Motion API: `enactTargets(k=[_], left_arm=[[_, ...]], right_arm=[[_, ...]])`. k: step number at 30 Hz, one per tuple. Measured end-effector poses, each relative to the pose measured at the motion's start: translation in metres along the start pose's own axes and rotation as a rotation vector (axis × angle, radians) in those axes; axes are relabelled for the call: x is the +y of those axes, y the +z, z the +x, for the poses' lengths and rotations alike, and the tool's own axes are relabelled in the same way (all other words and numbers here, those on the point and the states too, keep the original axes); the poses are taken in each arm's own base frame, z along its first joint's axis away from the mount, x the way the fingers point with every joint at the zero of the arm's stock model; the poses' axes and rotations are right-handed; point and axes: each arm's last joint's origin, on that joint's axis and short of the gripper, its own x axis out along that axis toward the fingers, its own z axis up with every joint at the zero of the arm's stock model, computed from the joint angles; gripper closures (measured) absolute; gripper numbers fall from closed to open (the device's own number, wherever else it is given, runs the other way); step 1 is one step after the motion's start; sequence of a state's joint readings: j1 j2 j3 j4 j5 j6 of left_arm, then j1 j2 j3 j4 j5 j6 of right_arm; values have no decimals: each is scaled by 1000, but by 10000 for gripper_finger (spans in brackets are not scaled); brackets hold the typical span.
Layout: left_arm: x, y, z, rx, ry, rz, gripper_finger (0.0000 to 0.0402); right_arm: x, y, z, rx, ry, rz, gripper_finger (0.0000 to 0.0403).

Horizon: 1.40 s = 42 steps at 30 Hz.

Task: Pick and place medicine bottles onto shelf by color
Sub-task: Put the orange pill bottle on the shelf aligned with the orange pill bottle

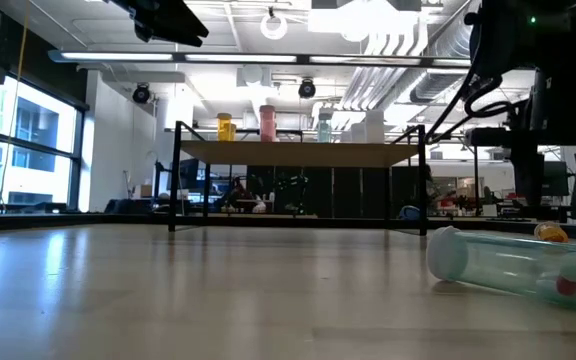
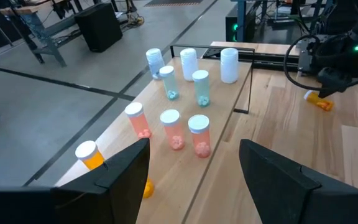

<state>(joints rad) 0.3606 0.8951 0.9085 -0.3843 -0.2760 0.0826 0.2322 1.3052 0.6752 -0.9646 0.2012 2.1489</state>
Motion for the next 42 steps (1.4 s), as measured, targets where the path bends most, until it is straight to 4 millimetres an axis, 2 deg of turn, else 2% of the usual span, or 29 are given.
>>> enactTargets(k=[18,21,30,38,42], left_arm=[[0,0,0,0,0,26,165],[0,0,0,0,0,26,165],[0,0,0,0,0,27,165],[0,-2,0,16,-9,30,165],[-1,-2,0,15,-35,26,165]], right_arm=[[-7,-4,30,82,66,63,238],[-8,-4,32,93,68,62,250],[-8,-4,31,96,61,19,329],[7,-11,21,151,166,-148,326],[22,-19,12,198,324,-252,325]])
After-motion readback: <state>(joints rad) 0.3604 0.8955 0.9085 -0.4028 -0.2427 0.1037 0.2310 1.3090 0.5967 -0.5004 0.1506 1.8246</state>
